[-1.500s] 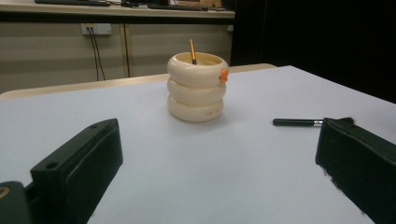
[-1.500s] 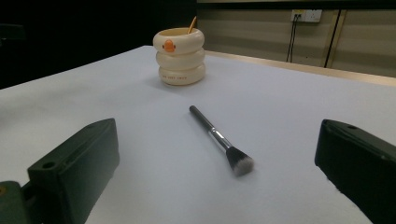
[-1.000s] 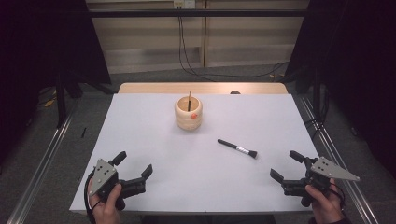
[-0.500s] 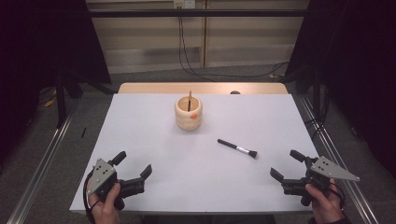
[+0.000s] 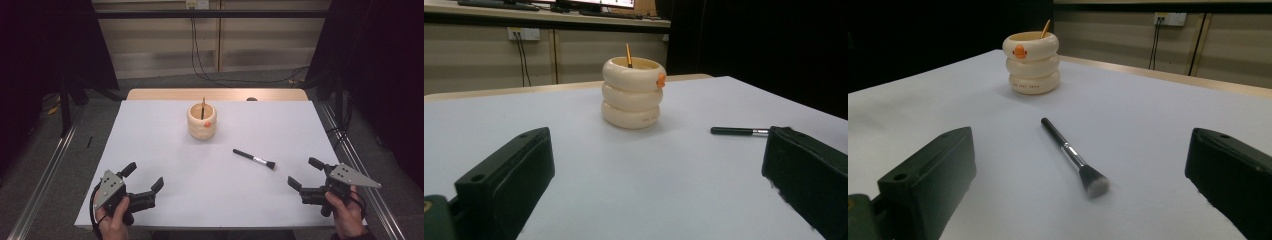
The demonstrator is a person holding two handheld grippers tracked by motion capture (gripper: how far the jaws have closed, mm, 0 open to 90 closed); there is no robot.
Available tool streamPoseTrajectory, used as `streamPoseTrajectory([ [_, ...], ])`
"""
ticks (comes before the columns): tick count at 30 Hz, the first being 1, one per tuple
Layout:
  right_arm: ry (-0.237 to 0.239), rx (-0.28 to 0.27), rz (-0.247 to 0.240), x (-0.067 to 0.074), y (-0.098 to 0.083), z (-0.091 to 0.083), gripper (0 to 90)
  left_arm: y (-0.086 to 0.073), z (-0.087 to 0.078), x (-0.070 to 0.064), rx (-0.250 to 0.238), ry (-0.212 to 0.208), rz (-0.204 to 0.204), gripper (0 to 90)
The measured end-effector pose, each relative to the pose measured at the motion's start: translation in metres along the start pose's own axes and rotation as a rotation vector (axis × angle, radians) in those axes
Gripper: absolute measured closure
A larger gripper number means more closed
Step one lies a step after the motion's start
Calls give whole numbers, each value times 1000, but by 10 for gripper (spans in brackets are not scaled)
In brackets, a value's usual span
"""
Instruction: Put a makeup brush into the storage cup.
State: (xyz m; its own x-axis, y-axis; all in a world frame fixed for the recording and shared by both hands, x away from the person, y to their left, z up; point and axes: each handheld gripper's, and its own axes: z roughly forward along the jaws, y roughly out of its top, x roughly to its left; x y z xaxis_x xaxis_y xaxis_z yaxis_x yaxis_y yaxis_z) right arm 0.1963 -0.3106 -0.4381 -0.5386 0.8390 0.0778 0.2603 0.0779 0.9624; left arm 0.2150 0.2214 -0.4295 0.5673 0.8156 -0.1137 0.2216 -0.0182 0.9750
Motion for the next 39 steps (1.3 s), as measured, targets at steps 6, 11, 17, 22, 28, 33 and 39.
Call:
streamPoseTrajectory([
  [6,23,29,-9,-5,9,10,0,0,0,0,1,-1,1,5],
  [11,39,61,-38,-4,16,24,0,0,0,0,9,-5,19,5],
  [17,65,75,-68,-5,25,43,0,0,-1,0,12,-17,17,4],
  [22,98,83,-84,-6,32,50,0,-1,0,1,17,-20,23,2],
  [28,115,104,-124,-7,39,68,0,-1,2,2,17,-26,24,6],
  [33,86,124,-148,-1,45,81,25,-1,2,2,13,-30,28,4],
  [39,104,169,-147,-2,50,97,33,-1,2,2,18,-25,33,5],
])
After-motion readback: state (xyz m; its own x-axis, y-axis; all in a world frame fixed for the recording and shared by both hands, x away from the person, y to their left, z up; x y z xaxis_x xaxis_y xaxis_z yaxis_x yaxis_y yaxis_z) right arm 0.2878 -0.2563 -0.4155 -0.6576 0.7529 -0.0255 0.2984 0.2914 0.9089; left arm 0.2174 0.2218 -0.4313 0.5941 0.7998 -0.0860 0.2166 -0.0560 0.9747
